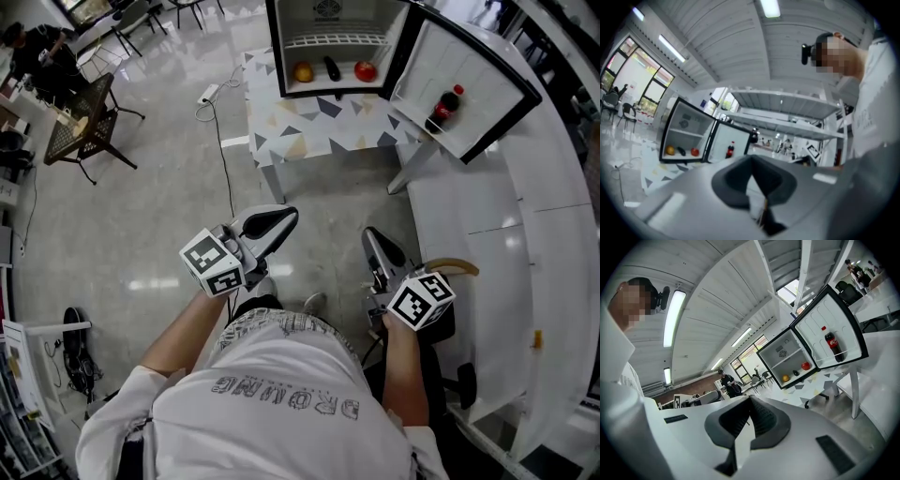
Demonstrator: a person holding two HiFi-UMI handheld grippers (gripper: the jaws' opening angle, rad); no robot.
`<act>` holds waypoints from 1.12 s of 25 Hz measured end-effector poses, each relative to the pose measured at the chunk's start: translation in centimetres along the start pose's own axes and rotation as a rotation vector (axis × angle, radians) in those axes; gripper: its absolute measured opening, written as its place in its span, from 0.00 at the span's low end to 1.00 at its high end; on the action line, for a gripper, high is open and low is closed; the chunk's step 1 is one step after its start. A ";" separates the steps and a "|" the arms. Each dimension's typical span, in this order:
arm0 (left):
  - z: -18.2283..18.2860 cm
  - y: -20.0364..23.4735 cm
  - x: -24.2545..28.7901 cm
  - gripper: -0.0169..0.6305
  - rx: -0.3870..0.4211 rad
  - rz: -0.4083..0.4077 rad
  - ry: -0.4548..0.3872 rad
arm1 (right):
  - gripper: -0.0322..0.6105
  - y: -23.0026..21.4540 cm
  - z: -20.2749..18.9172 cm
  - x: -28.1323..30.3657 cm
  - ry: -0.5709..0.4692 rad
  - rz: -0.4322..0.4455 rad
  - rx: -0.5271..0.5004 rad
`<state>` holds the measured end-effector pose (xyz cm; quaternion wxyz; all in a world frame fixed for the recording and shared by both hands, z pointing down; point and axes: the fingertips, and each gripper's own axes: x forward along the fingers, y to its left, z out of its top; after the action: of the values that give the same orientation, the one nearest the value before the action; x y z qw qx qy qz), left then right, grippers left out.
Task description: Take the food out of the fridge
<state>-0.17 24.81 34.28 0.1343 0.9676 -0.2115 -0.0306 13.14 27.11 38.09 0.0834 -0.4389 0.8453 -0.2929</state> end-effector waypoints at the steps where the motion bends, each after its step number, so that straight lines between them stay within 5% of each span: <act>1: -0.1 -0.1 0.1 0.04 0.001 0.001 0.002 | 0.03 -0.1 0.0 -0.2 -0.001 0.001 0.001; 14: -0.4 1.3 1.9 0.04 -0.008 0.018 -0.017 | 0.03 -2.7 0.9 -0.5 0.002 -0.017 0.002; 28: 0.3 7.8 6.0 0.04 -0.020 0.019 -0.023 | 0.03 -7.5 3.1 4.5 0.022 -0.036 0.014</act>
<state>2.10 15.43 36.13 0.1419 0.9637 -0.2221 -0.0424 16.84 18.93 40.35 0.0720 -0.4502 0.8362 -0.3049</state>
